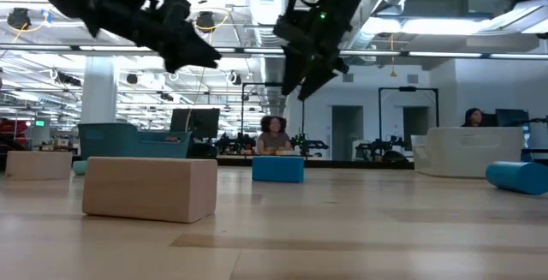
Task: Sort & place blocks by color
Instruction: Put the top left blue block into the blue bin
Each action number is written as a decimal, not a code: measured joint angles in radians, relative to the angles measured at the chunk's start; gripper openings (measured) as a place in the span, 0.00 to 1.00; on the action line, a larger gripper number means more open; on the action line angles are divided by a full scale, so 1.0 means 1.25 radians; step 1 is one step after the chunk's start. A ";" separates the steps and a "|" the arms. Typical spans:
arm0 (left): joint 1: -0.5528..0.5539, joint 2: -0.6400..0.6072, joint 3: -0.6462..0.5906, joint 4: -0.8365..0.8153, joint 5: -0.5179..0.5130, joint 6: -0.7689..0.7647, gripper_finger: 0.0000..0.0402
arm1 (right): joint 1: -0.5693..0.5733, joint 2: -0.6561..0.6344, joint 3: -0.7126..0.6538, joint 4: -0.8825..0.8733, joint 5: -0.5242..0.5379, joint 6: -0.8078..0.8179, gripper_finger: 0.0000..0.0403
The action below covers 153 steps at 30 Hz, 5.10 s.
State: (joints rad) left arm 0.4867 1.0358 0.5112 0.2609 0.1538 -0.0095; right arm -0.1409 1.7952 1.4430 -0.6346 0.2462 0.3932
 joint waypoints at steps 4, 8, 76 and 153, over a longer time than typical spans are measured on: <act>-0.011 0.143 0.011 0.163 0.067 -0.014 0.51 | -0.017 -0.078 -0.051 -0.018 0.012 -0.020 0.67; -0.014 0.297 0.081 0.185 0.071 0.009 0.51 | -0.035 -0.185 -0.136 -0.005 0.011 -0.022 0.67; -0.028 0.836 0.726 -0.571 -0.119 0.738 0.51 | 0.089 -0.483 -0.374 -0.104 -0.022 0.156 0.67; -0.103 0.862 0.756 -0.566 -0.179 0.694 0.33 | 0.100 -0.483 -0.373 -0.109 0.012 0.246 0.67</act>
State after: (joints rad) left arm 0.3574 2.1132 1.4567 -0.4464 -0.0699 0.8583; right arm -0.0158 1.1919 0.9768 -0.7708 0.2607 0.7002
